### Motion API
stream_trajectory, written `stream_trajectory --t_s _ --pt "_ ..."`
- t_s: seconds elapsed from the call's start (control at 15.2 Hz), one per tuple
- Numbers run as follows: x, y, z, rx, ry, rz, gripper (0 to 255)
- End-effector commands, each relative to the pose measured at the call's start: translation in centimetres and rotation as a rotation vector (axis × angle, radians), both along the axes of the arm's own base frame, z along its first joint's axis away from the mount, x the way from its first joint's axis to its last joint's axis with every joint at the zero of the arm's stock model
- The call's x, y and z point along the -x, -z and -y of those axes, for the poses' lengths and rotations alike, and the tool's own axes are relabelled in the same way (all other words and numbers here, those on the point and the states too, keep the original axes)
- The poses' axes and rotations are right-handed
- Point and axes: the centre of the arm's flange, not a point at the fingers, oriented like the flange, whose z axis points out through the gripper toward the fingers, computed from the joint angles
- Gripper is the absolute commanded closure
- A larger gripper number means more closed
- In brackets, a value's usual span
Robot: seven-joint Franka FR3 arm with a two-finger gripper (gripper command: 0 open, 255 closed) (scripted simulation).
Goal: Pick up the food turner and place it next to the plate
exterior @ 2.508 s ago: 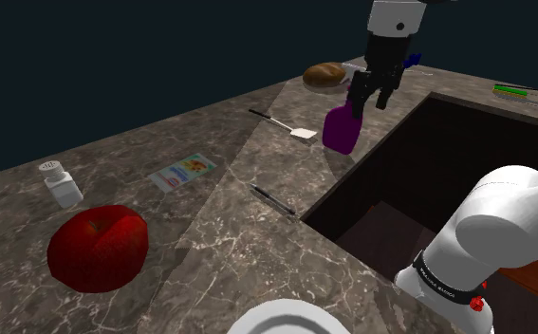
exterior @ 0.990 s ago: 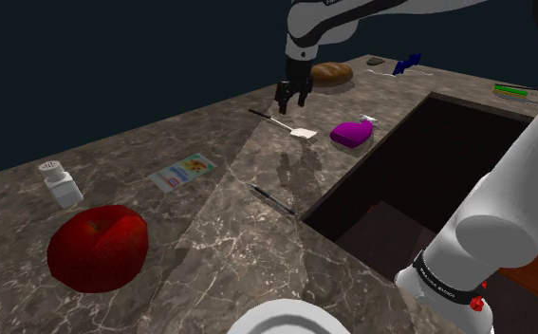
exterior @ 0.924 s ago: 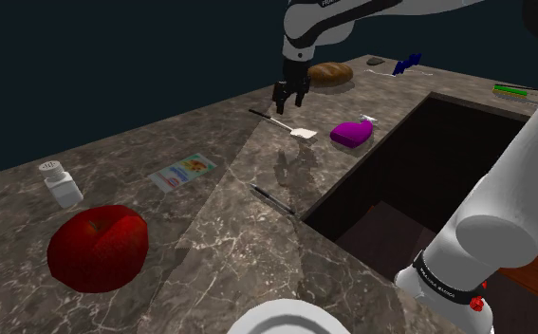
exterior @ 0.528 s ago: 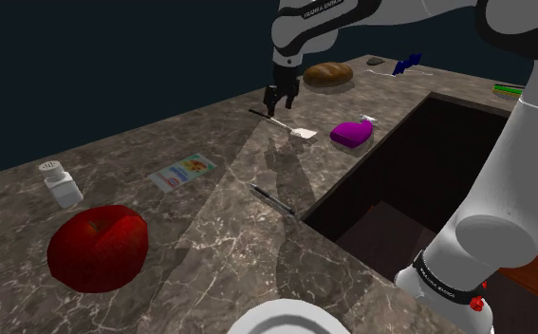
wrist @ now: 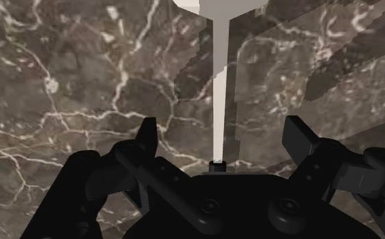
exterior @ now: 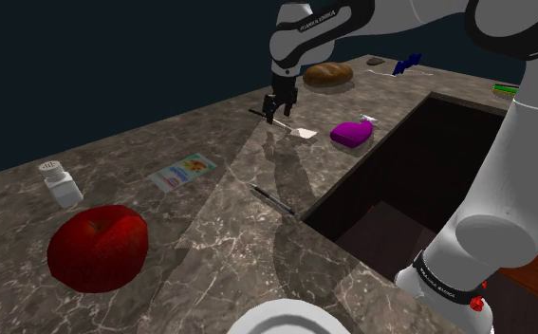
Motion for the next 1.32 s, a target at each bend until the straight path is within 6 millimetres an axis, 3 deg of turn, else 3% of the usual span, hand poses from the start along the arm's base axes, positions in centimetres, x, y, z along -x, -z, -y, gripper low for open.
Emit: stream_trajectory --t_s 0.0,0.2,0.26,0.86,1.25 --pt "0.0 0.0 0.0 0.0 0.0 0.0 0" --pt "0.0 0.0 0.0 0.0 0.0 0.0 0" --pt "0.0 0.0 0.0 0.0 0.0 0.0 255" --pt "0.0 0.0 0.0 0.0 0.0 0.0 255" --pt "0.0 -3.1 0.0 0.0 0.0 0.0 255"
